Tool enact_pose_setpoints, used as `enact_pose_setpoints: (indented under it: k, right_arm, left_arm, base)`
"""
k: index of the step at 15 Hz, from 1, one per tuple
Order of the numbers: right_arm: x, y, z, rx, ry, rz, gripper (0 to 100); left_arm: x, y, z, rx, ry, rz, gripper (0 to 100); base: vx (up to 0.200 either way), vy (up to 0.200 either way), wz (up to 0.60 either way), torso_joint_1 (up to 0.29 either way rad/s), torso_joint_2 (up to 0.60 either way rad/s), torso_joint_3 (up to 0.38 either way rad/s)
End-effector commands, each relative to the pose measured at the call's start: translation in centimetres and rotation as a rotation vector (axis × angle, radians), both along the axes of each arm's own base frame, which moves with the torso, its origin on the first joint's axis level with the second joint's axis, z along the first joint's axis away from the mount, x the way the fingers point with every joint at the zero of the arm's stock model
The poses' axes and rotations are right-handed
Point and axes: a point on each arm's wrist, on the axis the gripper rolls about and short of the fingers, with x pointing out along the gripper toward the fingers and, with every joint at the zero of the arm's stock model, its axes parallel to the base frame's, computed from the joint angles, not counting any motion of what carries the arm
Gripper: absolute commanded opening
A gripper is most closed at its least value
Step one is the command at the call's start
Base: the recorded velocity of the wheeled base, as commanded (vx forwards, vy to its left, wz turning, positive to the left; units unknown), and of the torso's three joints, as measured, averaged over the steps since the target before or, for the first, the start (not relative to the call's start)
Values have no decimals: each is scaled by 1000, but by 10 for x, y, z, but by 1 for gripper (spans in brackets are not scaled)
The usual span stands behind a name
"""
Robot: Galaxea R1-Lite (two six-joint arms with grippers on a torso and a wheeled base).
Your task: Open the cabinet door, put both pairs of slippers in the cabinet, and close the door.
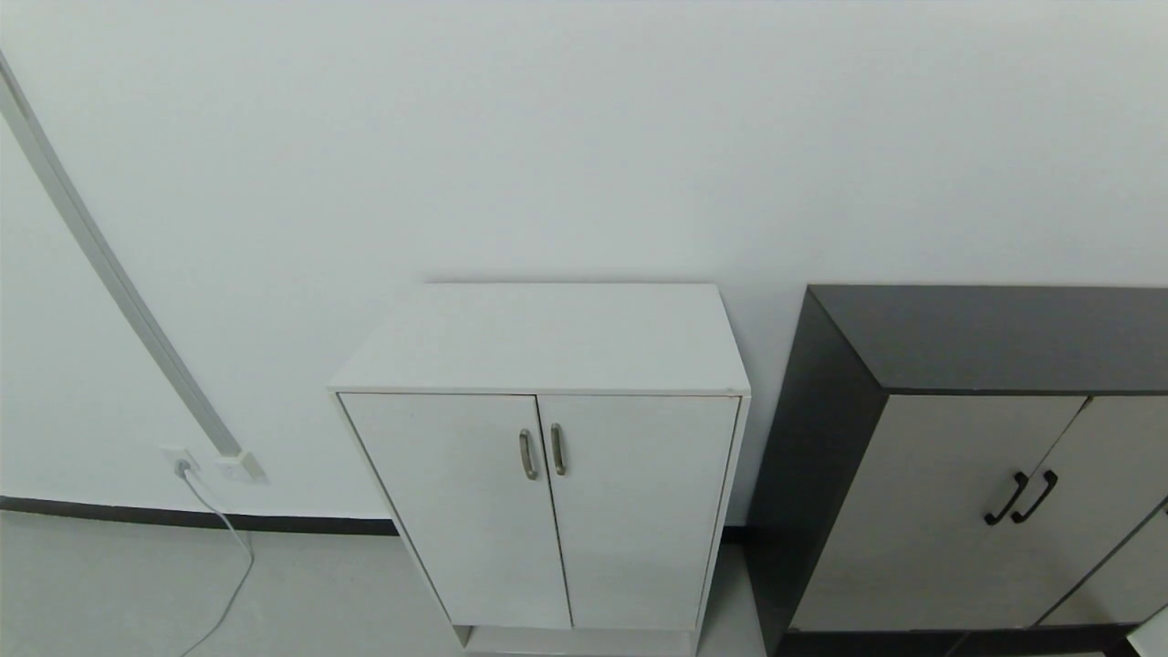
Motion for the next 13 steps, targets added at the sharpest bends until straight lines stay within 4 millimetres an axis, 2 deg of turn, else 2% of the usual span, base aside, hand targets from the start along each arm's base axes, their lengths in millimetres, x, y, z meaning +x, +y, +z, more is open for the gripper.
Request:
enact_pose_setpoints:
  k: [1, 4, 7, 13]
  right_arm:
    - [-7, 1, -2, 8, -87, 49, 0]
    - [-7, 4, -2, 44, -90, 149, 0]
    - [-1, 5, -12, -44, -107, 209, 0]
    - [-1, 5, -11, -40, -112, 209, 0]
  left_arm:
    - [0, 0, 0, 0, 0, -1, 0]
    - [0, 0, 0, 0, 0, -1, 0]
    - [0, 0, 0, 0, 2, -1, 0]
    - [0, 0, 0, 1, -1, 4, 0]
  base:
    - [0, 0, 0, 0, 0, 0]
    - [0, 0, 0, 0, 0, 0]
    - [0, 0, 0, 0, 0, 0]
    - [0, 0, 0, 0, 0, 0]
